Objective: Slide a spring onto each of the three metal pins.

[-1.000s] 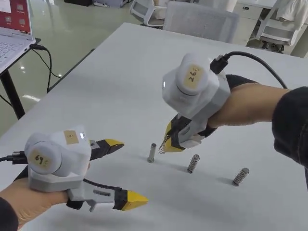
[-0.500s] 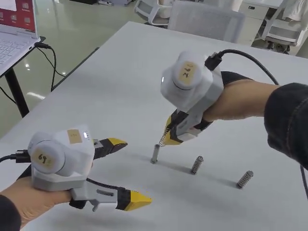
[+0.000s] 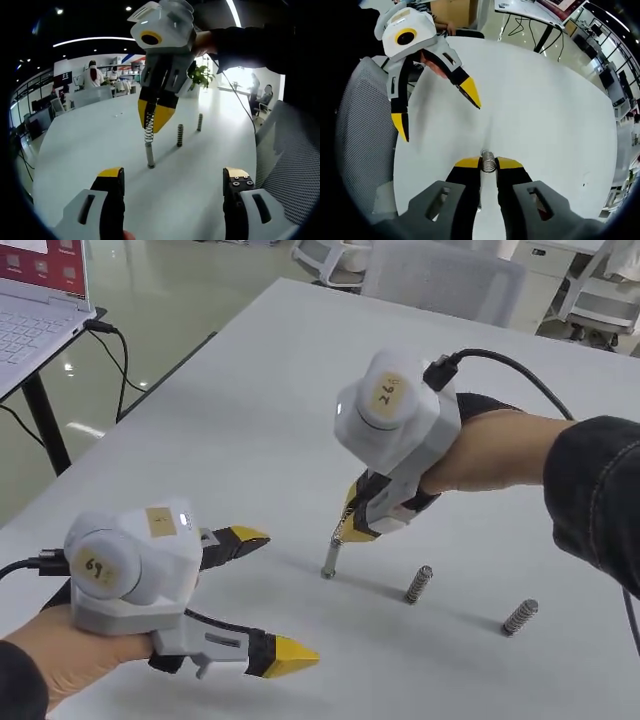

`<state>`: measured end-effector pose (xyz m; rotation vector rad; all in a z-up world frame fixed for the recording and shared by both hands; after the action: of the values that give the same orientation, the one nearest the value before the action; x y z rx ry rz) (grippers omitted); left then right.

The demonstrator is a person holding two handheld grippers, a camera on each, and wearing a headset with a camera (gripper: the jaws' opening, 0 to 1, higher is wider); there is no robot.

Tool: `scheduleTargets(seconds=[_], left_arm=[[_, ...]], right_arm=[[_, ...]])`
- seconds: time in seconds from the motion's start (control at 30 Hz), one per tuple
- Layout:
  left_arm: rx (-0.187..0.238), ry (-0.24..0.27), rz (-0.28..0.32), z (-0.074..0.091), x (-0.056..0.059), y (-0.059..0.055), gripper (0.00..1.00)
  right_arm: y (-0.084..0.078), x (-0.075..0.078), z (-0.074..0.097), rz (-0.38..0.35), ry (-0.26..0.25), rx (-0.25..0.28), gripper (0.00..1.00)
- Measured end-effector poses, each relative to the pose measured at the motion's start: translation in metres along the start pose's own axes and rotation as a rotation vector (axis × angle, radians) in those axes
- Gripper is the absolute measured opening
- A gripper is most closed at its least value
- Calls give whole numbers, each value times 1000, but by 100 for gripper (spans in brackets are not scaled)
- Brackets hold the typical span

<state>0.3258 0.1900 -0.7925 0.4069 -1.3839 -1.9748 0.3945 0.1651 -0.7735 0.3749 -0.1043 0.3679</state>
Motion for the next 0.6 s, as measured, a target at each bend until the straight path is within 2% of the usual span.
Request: scheduleTargets(seconds=[0.6], left_arm=[[2, 5, 12, 1, -2, -3, 78]], right_arm=[[-1, 0, -9, -1, 24, -12, 13]])
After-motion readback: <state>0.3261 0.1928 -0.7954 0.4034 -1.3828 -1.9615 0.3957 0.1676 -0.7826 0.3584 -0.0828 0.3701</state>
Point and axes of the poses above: the centre of the closed fingertips' face, and the gripper's own axes: z roughly backward along the fingers, x roughly to its right, y roughly out of its top, the point moved 1 cm from there along z, roughly backward along the fingers, and after that the axes turned 6 degrees about z, right-handed, at the moved point
